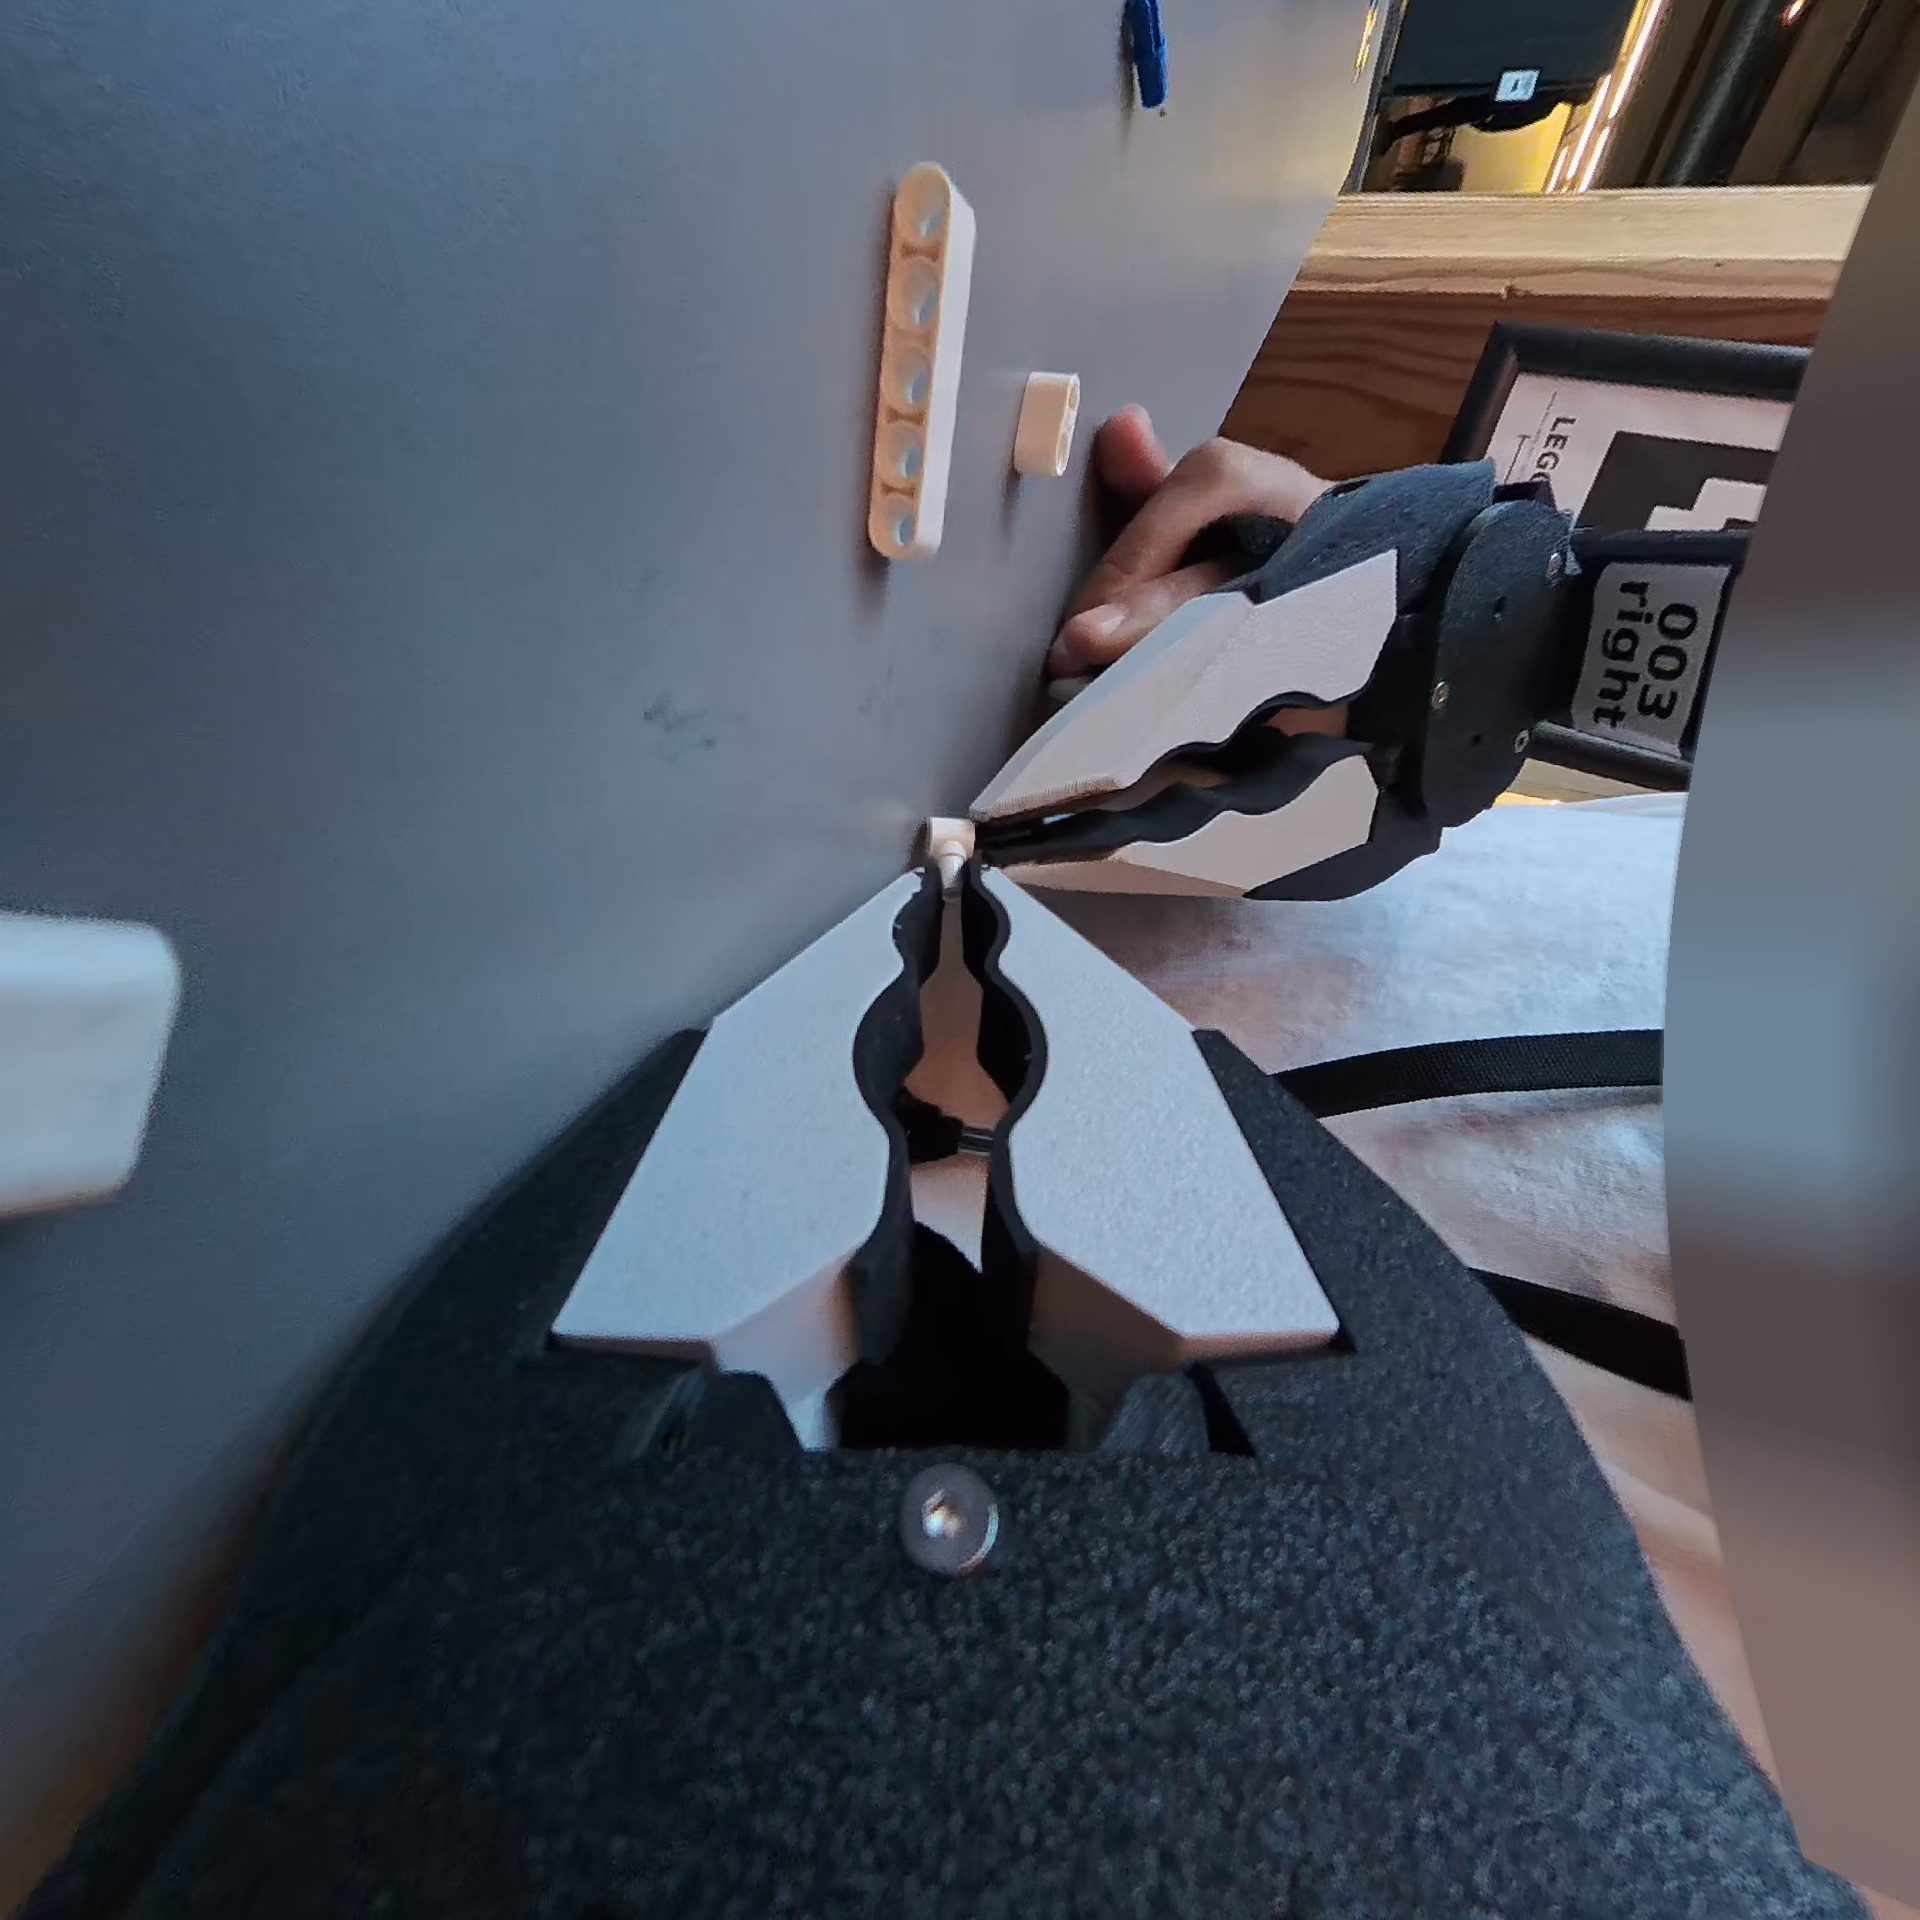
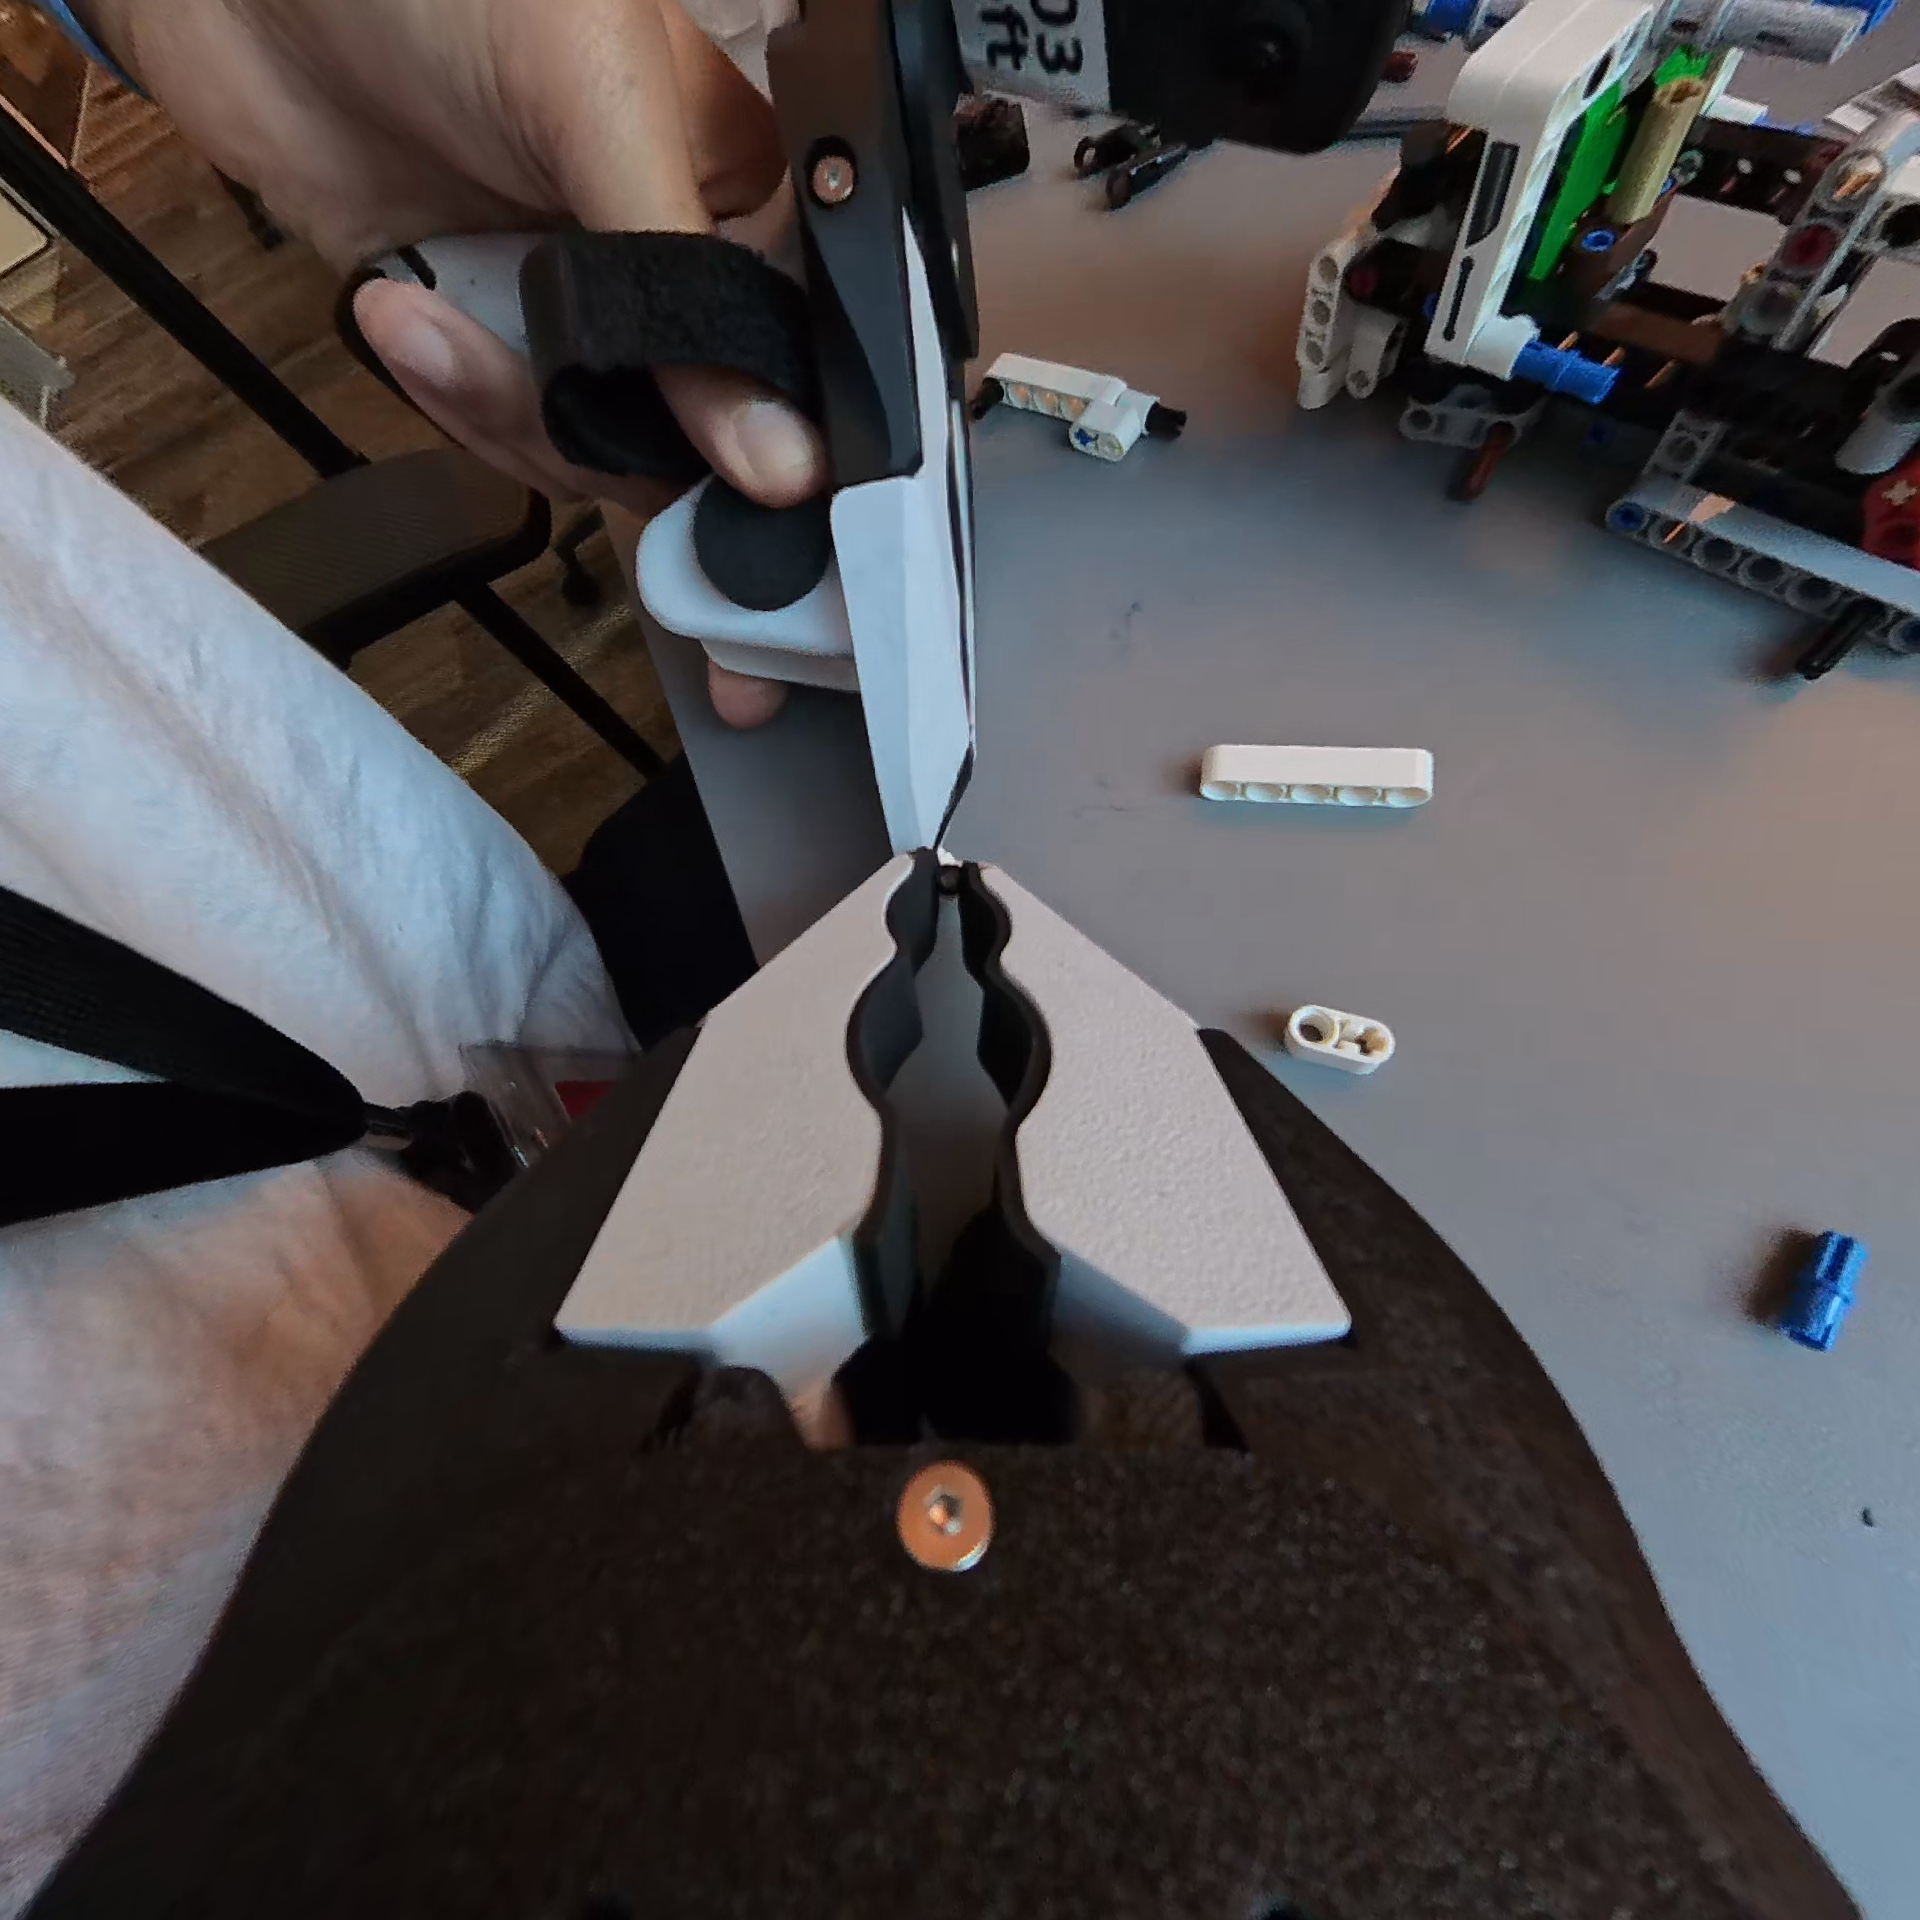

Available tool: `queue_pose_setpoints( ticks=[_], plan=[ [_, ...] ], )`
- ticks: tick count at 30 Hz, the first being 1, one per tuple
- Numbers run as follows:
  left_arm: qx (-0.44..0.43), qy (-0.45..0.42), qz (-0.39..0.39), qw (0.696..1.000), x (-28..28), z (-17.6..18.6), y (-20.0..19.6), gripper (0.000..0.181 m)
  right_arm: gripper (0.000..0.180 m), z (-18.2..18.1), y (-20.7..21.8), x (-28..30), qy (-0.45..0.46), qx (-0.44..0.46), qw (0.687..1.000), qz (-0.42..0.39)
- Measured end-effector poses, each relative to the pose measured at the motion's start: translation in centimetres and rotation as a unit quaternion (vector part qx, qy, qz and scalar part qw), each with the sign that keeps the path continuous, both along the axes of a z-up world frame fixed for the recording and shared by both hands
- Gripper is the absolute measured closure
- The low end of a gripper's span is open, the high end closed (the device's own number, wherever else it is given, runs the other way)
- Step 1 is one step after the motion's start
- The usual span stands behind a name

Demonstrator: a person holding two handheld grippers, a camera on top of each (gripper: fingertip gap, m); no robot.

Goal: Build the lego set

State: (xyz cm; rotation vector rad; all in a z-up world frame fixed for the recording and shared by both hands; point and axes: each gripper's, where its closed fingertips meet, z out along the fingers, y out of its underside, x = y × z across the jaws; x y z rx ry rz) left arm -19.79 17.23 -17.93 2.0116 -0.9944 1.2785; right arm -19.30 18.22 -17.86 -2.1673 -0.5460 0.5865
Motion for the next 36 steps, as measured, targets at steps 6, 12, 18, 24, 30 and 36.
queue_pose_setpoints(
  ticks=[6, 12, 18, 24, 30, 36],
  plan=[
    [0.001, -0.002, -0.007, 1.000, 0.0, 0.0, -0.1, 0.180, 0.174, 0.2, 0.2, 0.0, -0.006, 0.023, 1.000, 0.016],
    [-0.002, -0.027, 0.004, 1.000, 0.0, 0.2, 0.0, 0.179, 0.180, 1.3, 0.2, 0.6, 0.029, 0.038, 0.999, 0.004],
    [0.114, -0.111, -0.012, 0.987, 0.0, 0.6, 0.6, 0.180, 0.178, 3.0, 1.3, 2.9, 0.107, 0.030, 0.992, -0.054],
    [0.345, -0.211, -0.024, 0.914, 0.3, 1.0, 3.6, 0.180, 0.172, 4.3, 2.0, 4.3, 0.133, 0.059, 0.984, -0.102],
    [0.554, -0.310, 0.002, 0.773, 0.9, 3.2, 4.7, 0.180, 0.167, 4.7, 1.6, 1.5, 0.087, 0.102, 0.988, -0.072],
    [0.749, -0.386, -0.019, 0.538, 0.4, 6.4, 2.9, 0.180, 0.160, 7.9, 1.6, -0.8, 0.285, 0.065, 0.956, -0.021]
  ],
)
